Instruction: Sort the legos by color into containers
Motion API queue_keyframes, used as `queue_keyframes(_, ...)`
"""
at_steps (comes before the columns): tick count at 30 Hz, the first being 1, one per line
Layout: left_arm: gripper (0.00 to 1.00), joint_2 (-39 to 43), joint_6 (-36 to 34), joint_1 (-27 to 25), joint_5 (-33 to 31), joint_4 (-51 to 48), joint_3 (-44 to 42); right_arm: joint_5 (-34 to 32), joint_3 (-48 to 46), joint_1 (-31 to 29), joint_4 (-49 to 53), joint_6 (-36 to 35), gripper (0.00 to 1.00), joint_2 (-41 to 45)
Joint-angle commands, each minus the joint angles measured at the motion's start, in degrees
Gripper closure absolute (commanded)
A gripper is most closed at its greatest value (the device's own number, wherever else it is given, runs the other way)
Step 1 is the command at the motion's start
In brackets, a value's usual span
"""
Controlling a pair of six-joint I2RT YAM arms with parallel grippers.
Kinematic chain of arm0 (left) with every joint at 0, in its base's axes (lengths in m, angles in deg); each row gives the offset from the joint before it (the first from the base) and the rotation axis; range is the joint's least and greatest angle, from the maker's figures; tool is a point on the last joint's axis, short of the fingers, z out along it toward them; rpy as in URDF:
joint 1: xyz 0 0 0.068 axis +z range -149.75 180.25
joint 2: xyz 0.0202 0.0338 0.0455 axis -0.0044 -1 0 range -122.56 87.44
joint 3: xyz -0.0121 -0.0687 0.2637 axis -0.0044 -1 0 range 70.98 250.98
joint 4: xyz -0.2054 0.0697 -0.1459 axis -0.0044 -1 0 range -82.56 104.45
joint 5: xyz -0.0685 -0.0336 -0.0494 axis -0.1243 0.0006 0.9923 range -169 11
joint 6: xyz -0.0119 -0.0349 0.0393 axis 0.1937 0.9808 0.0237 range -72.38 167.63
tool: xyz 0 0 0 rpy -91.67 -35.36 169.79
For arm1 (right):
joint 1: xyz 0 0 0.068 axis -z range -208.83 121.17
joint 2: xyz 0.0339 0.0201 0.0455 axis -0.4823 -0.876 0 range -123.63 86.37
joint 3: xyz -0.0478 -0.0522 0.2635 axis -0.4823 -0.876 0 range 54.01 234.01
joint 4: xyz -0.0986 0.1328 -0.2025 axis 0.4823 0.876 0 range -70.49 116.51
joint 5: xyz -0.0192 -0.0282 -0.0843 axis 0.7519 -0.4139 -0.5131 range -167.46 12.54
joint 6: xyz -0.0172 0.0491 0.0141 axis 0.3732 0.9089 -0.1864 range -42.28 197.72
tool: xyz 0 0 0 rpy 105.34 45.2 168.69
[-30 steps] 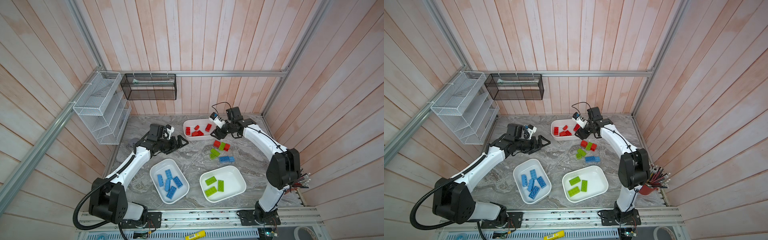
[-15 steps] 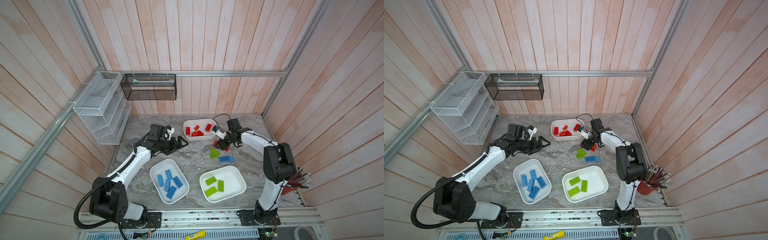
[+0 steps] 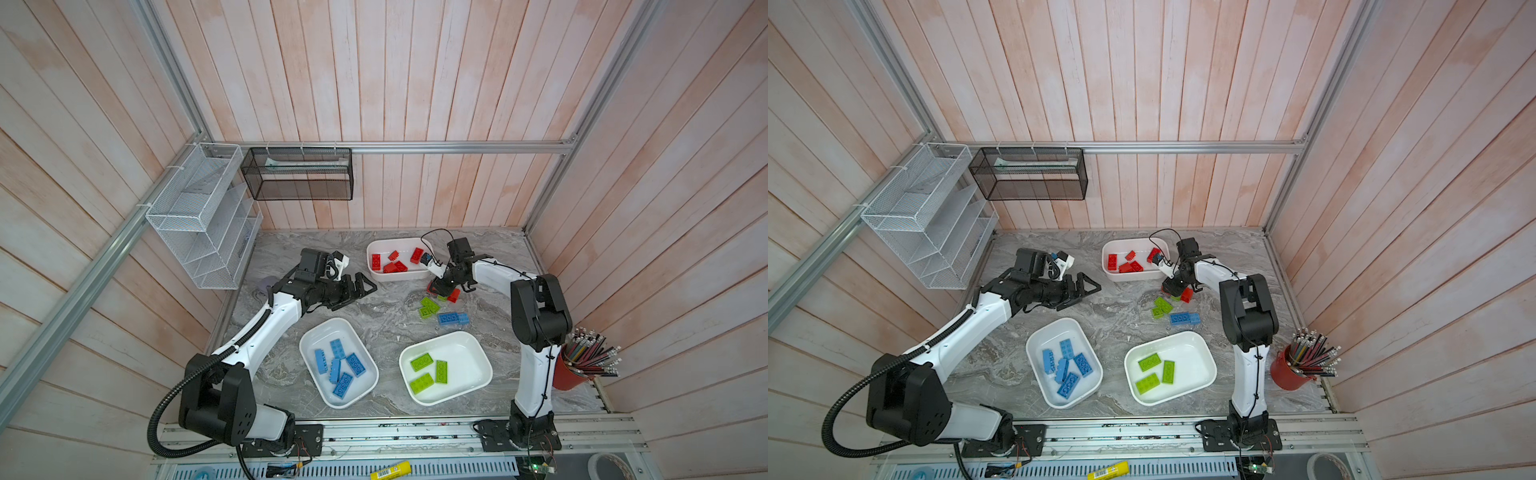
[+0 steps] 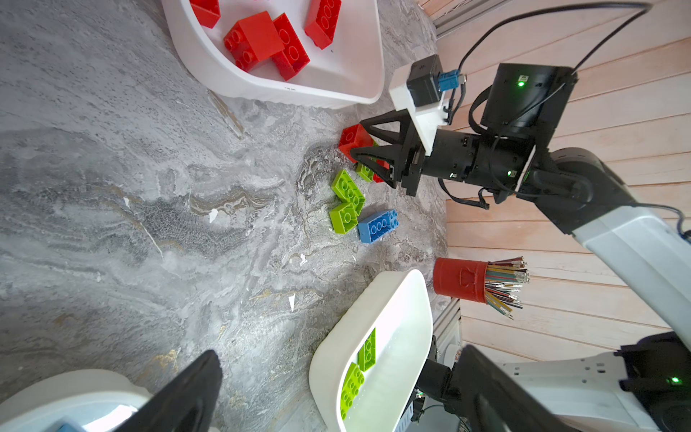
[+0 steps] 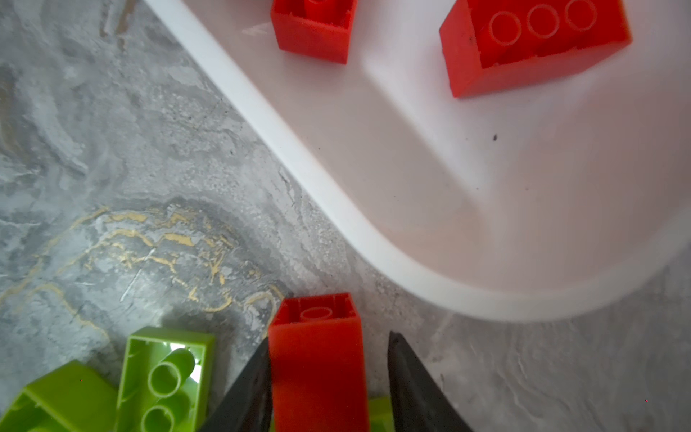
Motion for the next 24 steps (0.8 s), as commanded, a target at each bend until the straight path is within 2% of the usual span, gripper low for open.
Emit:
queue_keyframes(1, 0.00, -0.45, -1.23, 0.28, 0.90, -0.38, 0.13, -0.56, 1.02, 0.08, 0.62, -0.66, 0.52, -1.39)
queue_keyframes(3, 0.00, -0.59, -1.22, 0.30, 0.91, -0.34, 0.21, -0.22, 1.18, -0.01, 0.83, -0.69, 0.52, -1.88)
queue_keyframes(7, 0.00, -0.92, -1.37, 0.25, 1.00, -0.60, 0.61, 0.55, 1.22, -0.78, 0.24, -0.07, 0.67, -1.16)
queue_keyframes(12, 0.00, -0.49, -1.64, 0.25, 0.90, -1.29, 0.74, 0.52, 0.90, -0.99, 2.12, 0.73, 0.77, 3.74)
queue_keyframes(19, 0.00, -0.20, -0.03, 0.29, 1.93, 0.24, 1.79, 6.52, -1.11, -1.02, 1.72, 4.94, 0.77, 14.93)
queue_keyframes(22, 0.00, -0.64, 1.34, 0.25, 2.79, 1.95, 2.47, 7.41, 0.58, -1.40, -1.47, 6.20, 0.77, 14.51)
queue_keyframes(24, 0.00, -1.20, 1.83, 0.27, 3.27, 2.34, 3.08, 7.35, 4.60, -1.53, -1.50, 6.53, 0.77, 11.34)
